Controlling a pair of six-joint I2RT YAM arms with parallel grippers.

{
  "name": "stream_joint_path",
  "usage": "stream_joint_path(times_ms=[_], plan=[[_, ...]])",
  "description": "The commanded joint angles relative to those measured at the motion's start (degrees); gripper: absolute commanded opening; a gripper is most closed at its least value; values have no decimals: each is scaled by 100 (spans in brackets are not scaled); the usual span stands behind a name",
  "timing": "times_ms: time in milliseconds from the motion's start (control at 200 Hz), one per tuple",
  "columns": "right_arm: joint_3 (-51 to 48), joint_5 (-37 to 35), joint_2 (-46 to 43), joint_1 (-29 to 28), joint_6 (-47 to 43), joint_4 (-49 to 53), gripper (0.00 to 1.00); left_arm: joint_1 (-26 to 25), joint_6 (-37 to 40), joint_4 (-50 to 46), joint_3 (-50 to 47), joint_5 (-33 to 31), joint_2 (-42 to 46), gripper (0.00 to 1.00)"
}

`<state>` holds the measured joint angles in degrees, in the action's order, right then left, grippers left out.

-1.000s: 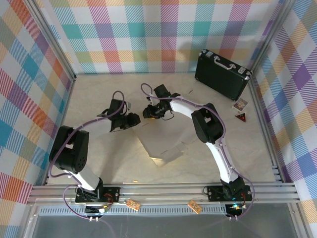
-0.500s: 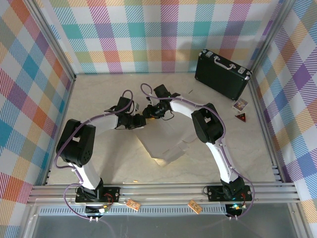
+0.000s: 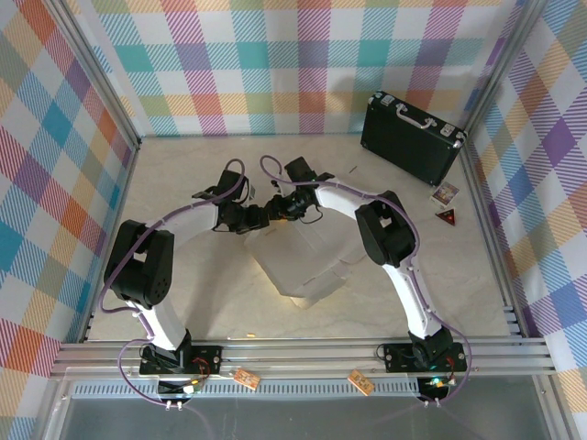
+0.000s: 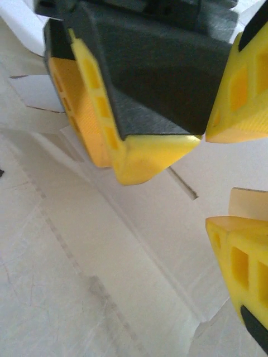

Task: Fold the paper box

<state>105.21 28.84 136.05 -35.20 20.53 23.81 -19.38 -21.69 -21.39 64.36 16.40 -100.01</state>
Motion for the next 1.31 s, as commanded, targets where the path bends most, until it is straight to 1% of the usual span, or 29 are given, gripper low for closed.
stream_joint_path(times_ms=[0,105,335,390,480,570,610,680,720,820,905,990,1155,1220,1300], plan=[[-260,-160,-239,48,-40,277,40,69,-115,-265,156,-125,199,41],[-393,-31,-480,48,4,100,42,167,-185,-196,117,-31,311,43],[-488,25,-970,123,14,133,47,429,-465,-127,-18,74,742,46],[-535,18,-1123,149,-16,142,48,443,-497,-214,-68,-62,896,45],[-528,-181,-1356,208,-140,442,51,444,-637,-450,-271,-444,1293,46],[-771,-516,-1701,284,-199,649,52,443,-922,-910,-593,-856,1897,47],[-963,-624,-1901,318,-186,652,53,436,-1122,-1035,-836,-910,2176,48],[-1458,-726,-2292,336,-142,461,54,285,-1514,-925,-1406,-837,2702,49],[-1711,-727,-2482,330,-122,351,54,98,-1769,-881,-1682,-867,2937,49],[-2241,-748,-2856,328,-13,218,54,-612,-2424,-536,-2222,-1061,3227,50],[-2716,-763,-3172,330,29,12,55,-1280,-2799,-255,-2308,-1296,3059,50],[-3061,-861,-3444,330,28,-105,55,-1686,-2963,-192,-2120,-1591,2609,50],[-3507,-914,-3731,329,-41,-267,55,-1819,-3074,-79,-1813,-1696,1621,49],[-3574,-967,-3765,332,-84,-293,55,-1836,-3029,-21,-1701,-1768,1336,46],[-3610,-1012,-3778,334,-85,-323,55,-1850,-2921,-255,-1479,-1933,1096,42]])
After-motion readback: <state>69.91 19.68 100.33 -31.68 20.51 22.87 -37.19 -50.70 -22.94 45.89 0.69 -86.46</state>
